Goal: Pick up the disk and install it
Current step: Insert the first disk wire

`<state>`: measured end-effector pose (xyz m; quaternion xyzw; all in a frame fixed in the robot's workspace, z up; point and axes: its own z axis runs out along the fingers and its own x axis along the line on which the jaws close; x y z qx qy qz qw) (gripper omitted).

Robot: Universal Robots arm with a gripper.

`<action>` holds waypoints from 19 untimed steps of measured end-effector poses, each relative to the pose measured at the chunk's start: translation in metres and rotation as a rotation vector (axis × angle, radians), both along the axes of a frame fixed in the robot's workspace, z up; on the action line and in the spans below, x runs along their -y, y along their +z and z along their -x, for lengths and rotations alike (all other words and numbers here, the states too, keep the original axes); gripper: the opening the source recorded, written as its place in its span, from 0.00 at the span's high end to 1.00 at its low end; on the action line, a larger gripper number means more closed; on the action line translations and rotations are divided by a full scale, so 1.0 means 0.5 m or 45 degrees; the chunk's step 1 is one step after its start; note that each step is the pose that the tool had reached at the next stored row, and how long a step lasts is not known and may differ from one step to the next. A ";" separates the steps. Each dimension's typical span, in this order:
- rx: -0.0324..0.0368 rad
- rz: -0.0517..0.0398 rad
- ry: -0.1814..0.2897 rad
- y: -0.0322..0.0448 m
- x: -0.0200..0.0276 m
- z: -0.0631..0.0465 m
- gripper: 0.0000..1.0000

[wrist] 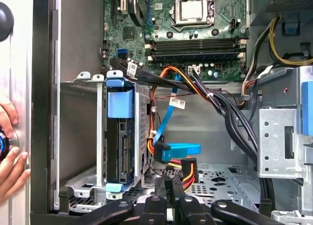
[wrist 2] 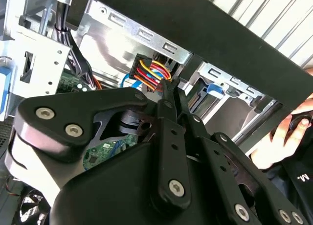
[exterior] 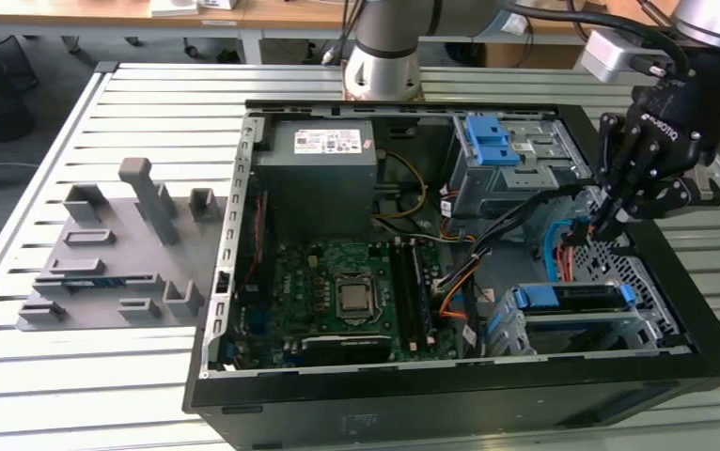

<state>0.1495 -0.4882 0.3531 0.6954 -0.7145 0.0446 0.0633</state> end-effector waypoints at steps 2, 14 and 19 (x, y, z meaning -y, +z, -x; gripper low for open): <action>0.0011 0.000 0.000 0.000 0.0015 0.002 0.84; 0.0210 -0.077 0.000 -0.003 0.0364 0.015 0.84; 0.0382 -0.081 0.001 -0.004 0.0493 0.027 0.84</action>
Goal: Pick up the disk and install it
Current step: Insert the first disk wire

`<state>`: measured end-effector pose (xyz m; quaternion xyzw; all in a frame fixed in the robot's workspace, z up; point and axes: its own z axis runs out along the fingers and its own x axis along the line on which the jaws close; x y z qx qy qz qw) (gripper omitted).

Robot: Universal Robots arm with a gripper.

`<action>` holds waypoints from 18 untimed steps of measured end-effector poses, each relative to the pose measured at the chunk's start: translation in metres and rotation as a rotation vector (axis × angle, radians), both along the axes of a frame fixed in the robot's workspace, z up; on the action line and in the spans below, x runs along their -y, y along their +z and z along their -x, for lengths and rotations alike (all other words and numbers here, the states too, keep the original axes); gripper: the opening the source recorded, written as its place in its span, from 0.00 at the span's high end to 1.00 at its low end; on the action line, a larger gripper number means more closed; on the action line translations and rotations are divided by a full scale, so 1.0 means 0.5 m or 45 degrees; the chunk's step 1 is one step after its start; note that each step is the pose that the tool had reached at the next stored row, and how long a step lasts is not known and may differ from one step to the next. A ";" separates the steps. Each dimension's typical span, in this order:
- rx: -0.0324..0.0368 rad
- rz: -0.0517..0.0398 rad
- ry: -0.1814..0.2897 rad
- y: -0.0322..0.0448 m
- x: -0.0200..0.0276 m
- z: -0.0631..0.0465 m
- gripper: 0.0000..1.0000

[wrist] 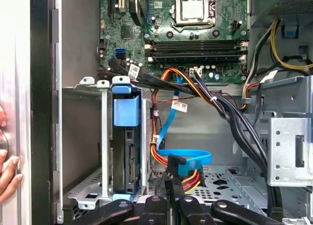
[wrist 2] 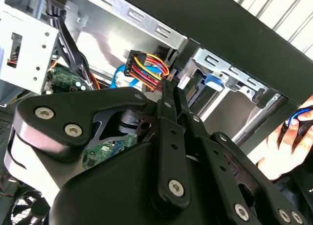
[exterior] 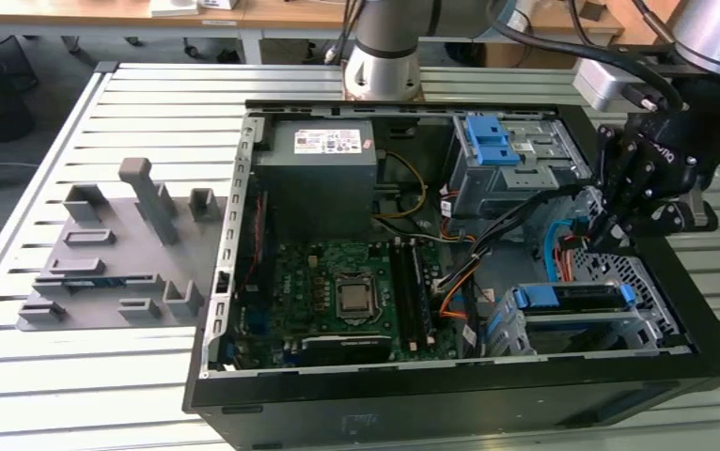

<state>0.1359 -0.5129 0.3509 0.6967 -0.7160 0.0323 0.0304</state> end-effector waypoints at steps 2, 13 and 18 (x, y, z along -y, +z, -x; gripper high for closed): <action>0.0030 -0.004 0.000 -0.001 0.0088 0.002 0.84; 0.0064 -0.006 0.001 -0.002 0.0162 0.005 0.84; 0.0065 -0.006 0.001 -0.002 0.0180 0.005 0.84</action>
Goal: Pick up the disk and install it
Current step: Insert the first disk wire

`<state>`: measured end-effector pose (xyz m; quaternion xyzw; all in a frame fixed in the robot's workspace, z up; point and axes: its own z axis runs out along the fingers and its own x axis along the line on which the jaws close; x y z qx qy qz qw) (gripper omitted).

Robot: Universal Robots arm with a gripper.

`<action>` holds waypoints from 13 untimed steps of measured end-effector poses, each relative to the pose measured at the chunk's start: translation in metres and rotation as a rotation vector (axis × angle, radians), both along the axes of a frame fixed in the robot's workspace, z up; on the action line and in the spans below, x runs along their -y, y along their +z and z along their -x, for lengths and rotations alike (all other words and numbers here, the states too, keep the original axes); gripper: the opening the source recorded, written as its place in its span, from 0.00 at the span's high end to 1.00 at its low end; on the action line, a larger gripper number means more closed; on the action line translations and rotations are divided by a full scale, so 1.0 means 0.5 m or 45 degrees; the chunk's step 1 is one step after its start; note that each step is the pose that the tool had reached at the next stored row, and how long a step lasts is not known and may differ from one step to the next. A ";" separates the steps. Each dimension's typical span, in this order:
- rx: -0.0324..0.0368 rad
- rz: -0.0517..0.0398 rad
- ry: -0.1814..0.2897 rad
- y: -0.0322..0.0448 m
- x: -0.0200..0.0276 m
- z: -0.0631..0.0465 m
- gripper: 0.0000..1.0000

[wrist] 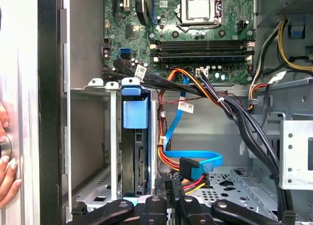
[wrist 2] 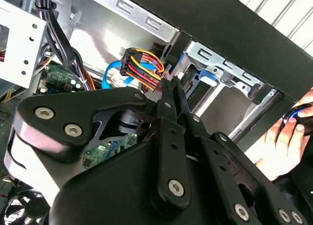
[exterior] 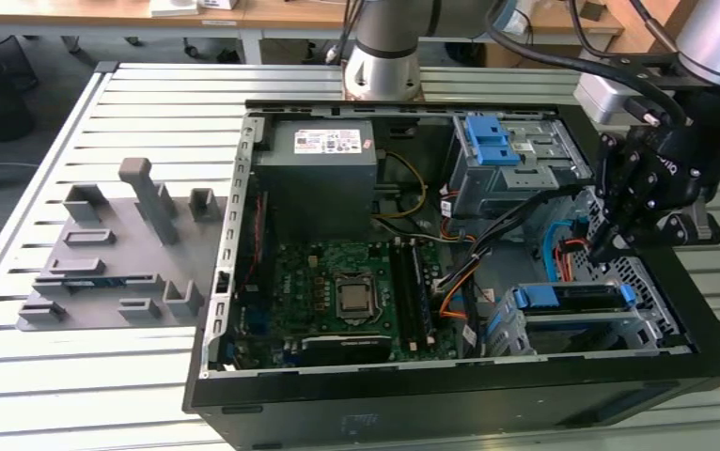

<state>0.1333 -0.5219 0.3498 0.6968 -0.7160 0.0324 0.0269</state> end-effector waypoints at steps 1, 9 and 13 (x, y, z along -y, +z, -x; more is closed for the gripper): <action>0.0000 0.000 0.000 0.000 0.0016 0.000 0.84; 0.0035 -0.003 0.017 -0.004 0.0255 0.005 0.84; 0.0088 -0.003 0.040 -0.008 0.0314 0.008 0.84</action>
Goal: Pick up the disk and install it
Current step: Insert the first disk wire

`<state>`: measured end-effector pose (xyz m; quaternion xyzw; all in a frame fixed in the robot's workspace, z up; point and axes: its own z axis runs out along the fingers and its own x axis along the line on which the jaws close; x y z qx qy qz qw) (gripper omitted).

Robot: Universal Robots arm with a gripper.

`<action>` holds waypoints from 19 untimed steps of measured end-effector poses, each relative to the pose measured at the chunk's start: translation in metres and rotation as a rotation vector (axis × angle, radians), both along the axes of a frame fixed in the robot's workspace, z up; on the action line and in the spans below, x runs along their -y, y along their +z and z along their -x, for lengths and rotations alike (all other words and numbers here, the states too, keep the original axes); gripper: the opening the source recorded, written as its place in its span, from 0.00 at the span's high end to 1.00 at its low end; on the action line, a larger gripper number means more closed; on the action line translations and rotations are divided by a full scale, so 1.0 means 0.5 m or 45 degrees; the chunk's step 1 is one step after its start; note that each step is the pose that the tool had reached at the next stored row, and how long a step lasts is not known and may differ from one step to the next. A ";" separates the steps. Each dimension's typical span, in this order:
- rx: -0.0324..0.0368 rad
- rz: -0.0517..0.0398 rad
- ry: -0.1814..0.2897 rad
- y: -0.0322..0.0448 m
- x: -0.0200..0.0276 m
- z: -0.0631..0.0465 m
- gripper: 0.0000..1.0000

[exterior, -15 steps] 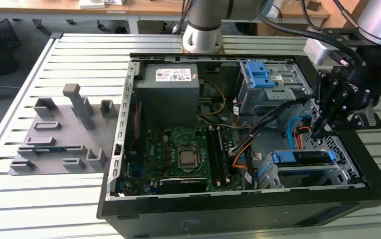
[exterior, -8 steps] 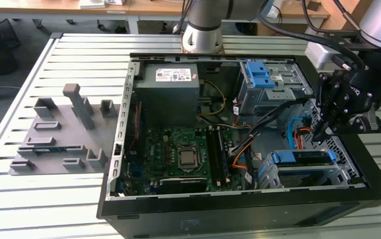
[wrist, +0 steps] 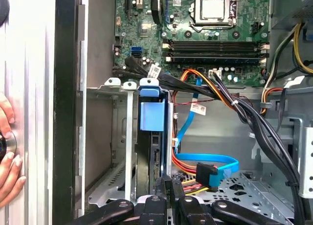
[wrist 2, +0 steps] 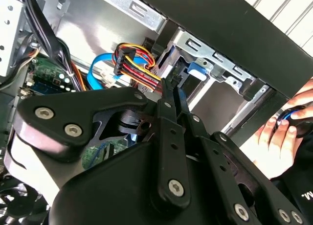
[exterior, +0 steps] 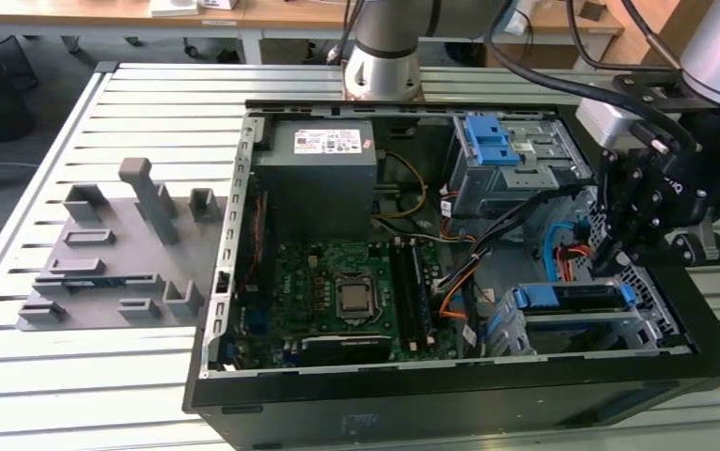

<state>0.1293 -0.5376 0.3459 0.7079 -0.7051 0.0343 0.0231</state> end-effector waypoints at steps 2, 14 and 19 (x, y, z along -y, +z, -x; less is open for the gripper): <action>0.0014 0.000 0.001 -0.003 0.0032 0.000 0.84; 0.0125 0.000 0.003 -0.010 0.0103 0.011 0.84; 0.0167 0.000 0.013 -0.014 0.0117 0.013 0.84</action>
